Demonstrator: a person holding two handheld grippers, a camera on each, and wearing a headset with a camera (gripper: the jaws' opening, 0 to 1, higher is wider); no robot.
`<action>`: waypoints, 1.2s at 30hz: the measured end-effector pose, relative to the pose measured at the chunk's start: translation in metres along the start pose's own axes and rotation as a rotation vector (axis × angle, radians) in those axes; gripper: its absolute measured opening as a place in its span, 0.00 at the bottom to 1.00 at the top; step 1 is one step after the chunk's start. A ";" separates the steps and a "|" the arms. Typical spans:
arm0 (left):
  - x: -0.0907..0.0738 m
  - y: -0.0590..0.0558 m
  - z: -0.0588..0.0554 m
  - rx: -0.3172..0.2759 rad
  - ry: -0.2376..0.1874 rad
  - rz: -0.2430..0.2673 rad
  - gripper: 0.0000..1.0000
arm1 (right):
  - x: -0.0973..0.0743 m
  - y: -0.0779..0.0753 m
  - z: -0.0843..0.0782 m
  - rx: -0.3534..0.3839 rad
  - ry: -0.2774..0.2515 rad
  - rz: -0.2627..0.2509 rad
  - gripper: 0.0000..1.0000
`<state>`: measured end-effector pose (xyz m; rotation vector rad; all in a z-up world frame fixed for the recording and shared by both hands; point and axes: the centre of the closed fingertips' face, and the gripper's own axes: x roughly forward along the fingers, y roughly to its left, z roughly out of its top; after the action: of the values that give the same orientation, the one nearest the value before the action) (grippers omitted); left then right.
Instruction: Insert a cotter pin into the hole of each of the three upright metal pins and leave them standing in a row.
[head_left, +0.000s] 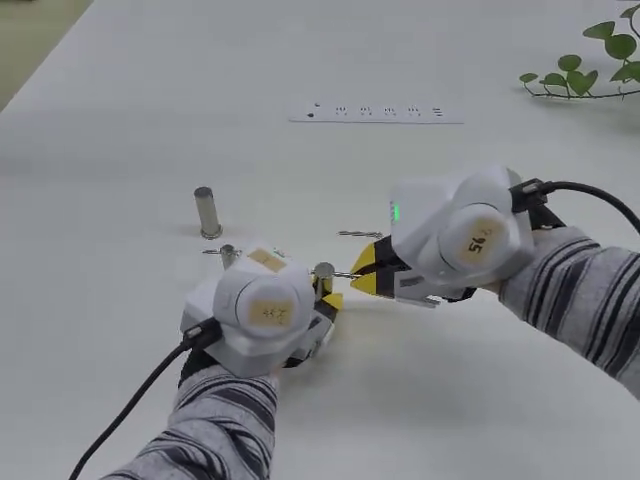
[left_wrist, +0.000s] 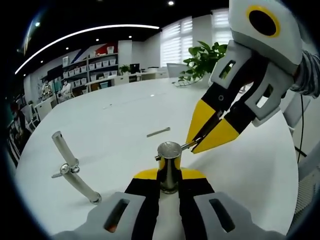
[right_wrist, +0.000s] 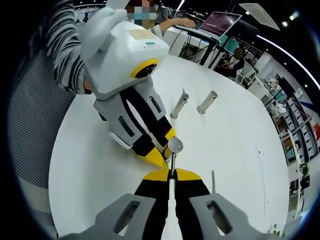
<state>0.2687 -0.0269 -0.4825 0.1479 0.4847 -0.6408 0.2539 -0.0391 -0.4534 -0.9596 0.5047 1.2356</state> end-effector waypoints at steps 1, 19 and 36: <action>0.000 0.000 0.000 0.000 0.000 0.000 0.10 | 0.000 0.000 0.000 -0.002 0.000 0.001 0.00; 0.000 0.001 0.000 -0.019 -0.006 0.036 0.10 | -0.008 -0.003 0.007 0.059 -0.023 -0.021 0.07; 0.000 0.001 0.000 -0.027 -0.006 0.054 0.10 | -0.005 -0.004 0.007 0.081 -0.031 -0.034 0.00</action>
<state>0.2691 -0.0257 -0.4825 0.1327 0.4821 -0.5812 0.2546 -0.0364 -0.4444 -0.8766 0.5087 1.1891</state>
